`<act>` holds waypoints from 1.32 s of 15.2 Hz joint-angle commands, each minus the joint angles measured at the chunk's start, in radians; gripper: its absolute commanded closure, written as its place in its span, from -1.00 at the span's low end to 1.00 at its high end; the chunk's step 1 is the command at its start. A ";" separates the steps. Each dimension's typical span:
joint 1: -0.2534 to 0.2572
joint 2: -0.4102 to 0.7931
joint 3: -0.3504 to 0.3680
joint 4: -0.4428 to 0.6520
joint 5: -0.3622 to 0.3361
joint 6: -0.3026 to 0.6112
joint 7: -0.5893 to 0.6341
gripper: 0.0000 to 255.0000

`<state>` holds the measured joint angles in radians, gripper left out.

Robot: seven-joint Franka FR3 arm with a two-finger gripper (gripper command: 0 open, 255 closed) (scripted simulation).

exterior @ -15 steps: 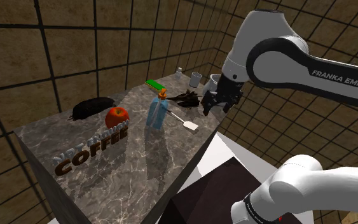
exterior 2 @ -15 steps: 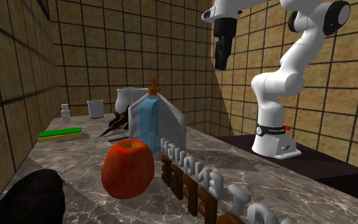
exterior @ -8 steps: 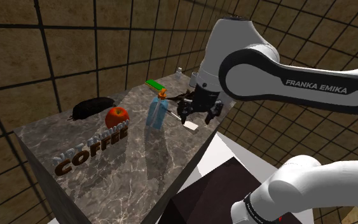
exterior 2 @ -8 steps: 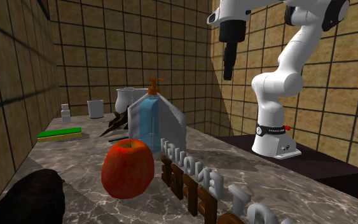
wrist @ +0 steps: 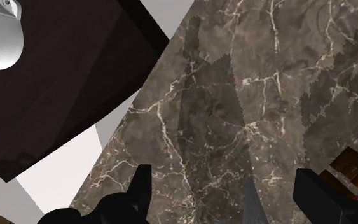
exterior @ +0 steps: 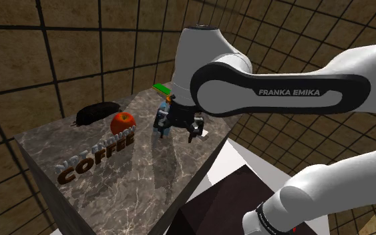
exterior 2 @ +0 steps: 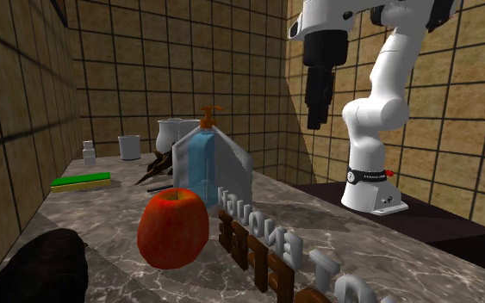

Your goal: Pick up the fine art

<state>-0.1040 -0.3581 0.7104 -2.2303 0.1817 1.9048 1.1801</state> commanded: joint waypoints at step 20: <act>0.287 1.000 0.021 0.812 -0.578 -0.043 1.002 -1.00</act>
<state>0.1713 0.6212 0.7410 -1.4380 -0.3878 1.8611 2.1722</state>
